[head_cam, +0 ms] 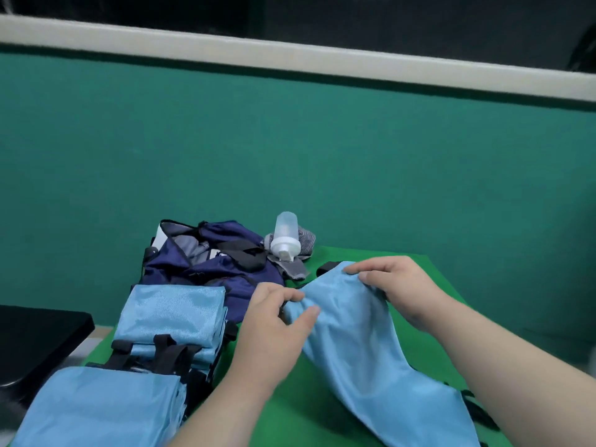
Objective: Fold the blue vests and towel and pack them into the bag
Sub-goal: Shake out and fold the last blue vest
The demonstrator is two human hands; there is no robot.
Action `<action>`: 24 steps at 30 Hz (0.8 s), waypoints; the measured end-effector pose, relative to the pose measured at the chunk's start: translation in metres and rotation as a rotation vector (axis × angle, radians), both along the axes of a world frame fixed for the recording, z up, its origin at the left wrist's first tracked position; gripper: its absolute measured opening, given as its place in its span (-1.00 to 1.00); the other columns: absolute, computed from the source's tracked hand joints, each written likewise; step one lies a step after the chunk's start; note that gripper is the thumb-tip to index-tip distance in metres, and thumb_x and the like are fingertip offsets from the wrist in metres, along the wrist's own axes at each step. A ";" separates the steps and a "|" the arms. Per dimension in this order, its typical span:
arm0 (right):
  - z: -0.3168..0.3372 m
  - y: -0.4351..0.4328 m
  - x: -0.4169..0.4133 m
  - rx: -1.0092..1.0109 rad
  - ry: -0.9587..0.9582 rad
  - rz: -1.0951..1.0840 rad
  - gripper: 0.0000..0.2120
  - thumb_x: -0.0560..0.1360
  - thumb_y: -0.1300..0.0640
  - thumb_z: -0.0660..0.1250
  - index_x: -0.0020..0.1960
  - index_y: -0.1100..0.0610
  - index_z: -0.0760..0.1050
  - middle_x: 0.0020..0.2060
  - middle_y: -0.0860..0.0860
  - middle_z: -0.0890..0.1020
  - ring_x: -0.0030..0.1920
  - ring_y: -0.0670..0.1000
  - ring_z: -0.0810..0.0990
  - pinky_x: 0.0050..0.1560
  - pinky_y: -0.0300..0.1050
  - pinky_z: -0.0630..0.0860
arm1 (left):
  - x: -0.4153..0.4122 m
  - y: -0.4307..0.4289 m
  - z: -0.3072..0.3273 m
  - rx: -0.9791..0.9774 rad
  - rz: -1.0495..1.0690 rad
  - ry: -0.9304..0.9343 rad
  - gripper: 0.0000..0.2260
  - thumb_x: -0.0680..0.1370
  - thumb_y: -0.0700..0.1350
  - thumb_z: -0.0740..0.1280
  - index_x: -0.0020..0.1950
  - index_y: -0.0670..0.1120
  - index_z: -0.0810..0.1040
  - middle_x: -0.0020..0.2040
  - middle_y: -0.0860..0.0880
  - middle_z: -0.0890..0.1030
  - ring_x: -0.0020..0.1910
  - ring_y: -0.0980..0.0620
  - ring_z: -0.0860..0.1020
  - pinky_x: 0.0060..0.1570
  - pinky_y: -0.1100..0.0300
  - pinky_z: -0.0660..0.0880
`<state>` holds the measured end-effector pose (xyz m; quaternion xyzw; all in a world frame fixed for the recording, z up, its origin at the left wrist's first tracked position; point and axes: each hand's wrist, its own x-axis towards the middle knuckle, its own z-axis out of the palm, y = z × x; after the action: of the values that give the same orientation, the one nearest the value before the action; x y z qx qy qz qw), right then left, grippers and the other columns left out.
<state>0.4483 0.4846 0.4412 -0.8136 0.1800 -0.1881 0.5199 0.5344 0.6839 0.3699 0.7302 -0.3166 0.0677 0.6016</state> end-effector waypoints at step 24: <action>0.097 -0.048 -0.031 -0.070 -0.513 -0.169 -0.57 0.35 0.57 0.37 -0.19 0.03 0.66 -0.27 -0.14 0.70 -0.23 -0.17 0.61 -0.15 -0.34 0.54 | 0.037 -0.056 0.178 0.078 -0.176 -0.723 -0.55 0.41 -0.50 0.29 0.12 -0.06 0.65 0.02 0.11 0.43 0.00 0.18 0.46 0.03 0.47 0.35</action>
<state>0.4178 0.4369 0.5385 -0.7388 0.1030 -0.4367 0.5028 0.5716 0.6282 0.5477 0.6517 -0.5722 0.2571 0.4263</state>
